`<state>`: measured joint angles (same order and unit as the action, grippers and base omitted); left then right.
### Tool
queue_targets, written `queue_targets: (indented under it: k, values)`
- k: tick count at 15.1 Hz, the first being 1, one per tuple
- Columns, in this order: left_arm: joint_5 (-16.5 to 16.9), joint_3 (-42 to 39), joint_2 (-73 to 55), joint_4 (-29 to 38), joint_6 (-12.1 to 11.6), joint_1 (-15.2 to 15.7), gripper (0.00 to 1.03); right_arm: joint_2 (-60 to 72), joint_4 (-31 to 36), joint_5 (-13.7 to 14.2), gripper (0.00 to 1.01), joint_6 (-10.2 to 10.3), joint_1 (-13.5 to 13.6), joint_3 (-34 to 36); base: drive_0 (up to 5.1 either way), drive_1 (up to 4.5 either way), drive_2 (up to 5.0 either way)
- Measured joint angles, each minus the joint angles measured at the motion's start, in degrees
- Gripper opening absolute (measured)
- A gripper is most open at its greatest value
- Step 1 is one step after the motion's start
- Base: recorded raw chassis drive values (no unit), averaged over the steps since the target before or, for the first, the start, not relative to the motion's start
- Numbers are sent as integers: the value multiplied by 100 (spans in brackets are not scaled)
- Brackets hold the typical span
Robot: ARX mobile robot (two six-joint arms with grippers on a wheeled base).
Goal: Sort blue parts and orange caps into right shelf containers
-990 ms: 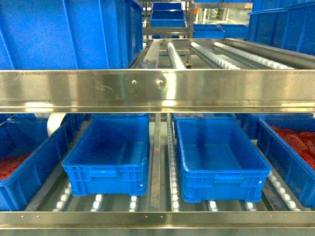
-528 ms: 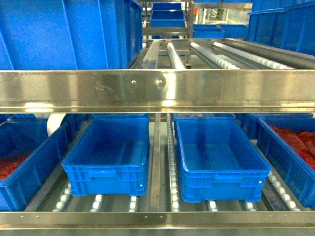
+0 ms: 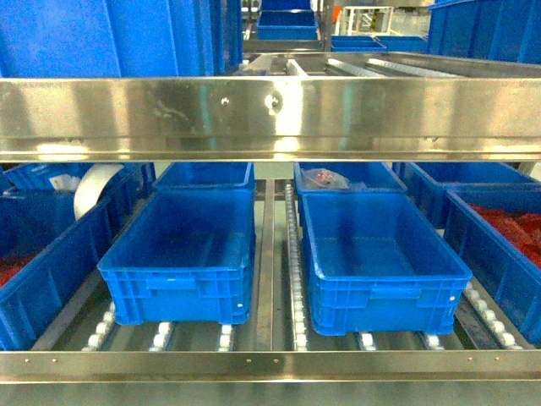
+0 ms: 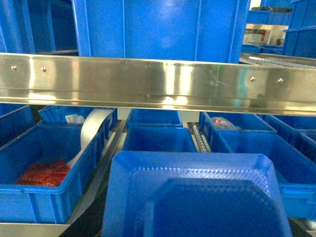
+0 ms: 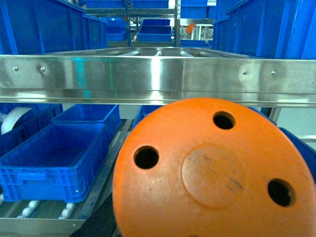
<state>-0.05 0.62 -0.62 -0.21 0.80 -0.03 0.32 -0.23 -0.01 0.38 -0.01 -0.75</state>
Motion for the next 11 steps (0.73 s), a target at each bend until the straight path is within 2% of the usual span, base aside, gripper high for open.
queue_targets:
  k: [11]
  values:
    - [2, 0, 0, -20, -22, 0, 42, 0, -11, -2, 45, 0, 0, 0, 0, 0, 0]
